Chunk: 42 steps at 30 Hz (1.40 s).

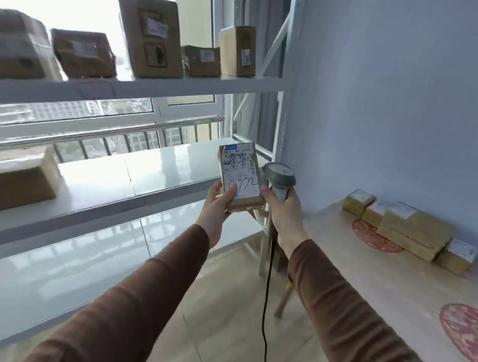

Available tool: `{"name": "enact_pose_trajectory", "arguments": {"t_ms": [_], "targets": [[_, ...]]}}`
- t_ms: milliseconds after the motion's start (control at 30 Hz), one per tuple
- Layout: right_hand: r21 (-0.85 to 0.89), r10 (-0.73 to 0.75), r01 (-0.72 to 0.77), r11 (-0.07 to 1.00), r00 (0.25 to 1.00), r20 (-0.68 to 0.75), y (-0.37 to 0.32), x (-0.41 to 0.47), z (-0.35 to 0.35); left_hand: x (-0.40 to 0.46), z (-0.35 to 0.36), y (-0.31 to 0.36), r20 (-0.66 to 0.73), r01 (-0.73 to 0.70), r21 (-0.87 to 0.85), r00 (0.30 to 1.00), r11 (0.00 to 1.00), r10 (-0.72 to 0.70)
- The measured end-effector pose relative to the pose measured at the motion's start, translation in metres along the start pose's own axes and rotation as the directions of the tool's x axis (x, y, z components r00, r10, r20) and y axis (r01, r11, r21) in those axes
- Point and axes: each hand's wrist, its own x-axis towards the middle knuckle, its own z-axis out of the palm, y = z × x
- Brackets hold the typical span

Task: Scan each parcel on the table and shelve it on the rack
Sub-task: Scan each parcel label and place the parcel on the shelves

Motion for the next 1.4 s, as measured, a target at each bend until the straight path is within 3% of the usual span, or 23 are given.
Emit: {"name": "enact_pose_trajectory", "arguments": {"t_ms": [367,533,833,1033,1400], "targets": [[0.027,0.109,-0.121,0.992,0.952,0.287,0.049,0.025,0.244,0.043,-0.216,0.054,-0.295,-0.056,-0.067,0.955,0.996,0.034],[0.017,0.110,-0.126,0.992,0.919,0.378,0.082,0.062,0.335,0.091,-0.296,0.064,-0.375,-0.062,-0.015,0.926,0.998,0.052],[0.011,0.295,-0.344,0.939,0.822,0.486,0.132,0.143,0.475,0.186,-0.406,0.095,-0.493,0.001,0.059,0.870,0.998,0.028],[-0.066,0.458,-0.502,0.862,0.716,0.528,0.158,0.167,0.550,0.226,-0.471,0.098,-0.539,0.017,0.073,0.842,0.997,0.024],[-0.037,0.550,-0.602,0.797,0.701,0.454,0.212,0.178,0.657,0.279,-0.574,0.091,-0.598,0.153,0.095,0.799,0.984,-0.067]]}}
